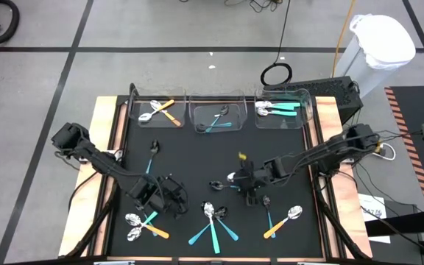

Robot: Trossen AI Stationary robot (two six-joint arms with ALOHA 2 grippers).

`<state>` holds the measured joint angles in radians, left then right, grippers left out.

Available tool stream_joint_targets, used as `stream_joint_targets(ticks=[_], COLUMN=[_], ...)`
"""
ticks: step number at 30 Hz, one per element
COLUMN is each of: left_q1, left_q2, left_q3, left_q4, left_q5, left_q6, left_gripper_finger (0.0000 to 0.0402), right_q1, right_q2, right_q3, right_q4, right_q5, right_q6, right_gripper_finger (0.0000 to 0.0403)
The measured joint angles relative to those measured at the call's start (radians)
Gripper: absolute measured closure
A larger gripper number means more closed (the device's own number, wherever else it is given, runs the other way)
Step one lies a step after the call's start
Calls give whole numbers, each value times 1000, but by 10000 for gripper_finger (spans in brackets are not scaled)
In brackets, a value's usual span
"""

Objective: Sort silverware by color (type)
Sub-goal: Put the light blue spoon into the middle transparent bin

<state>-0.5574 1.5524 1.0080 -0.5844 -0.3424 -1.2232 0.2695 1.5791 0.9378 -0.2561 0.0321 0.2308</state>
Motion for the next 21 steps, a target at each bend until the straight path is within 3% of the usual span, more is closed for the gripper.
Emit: stream_joint_targets(ticks=[12,21], left_q1=[1,1], left_q2=[0,-1], left_q3=[0,0], left_q4=[2,3], left_q5=[55,103], left_q6=[-28,-28], left_gripper_finger=[197,197], right_q1=[-30,-48], right_q2=[197,177], right_q3=[2,9], right_q4=[175,162], right_q5=[-1,41], right_q6=[-61,-96], right_gripper_finger=[262,278])
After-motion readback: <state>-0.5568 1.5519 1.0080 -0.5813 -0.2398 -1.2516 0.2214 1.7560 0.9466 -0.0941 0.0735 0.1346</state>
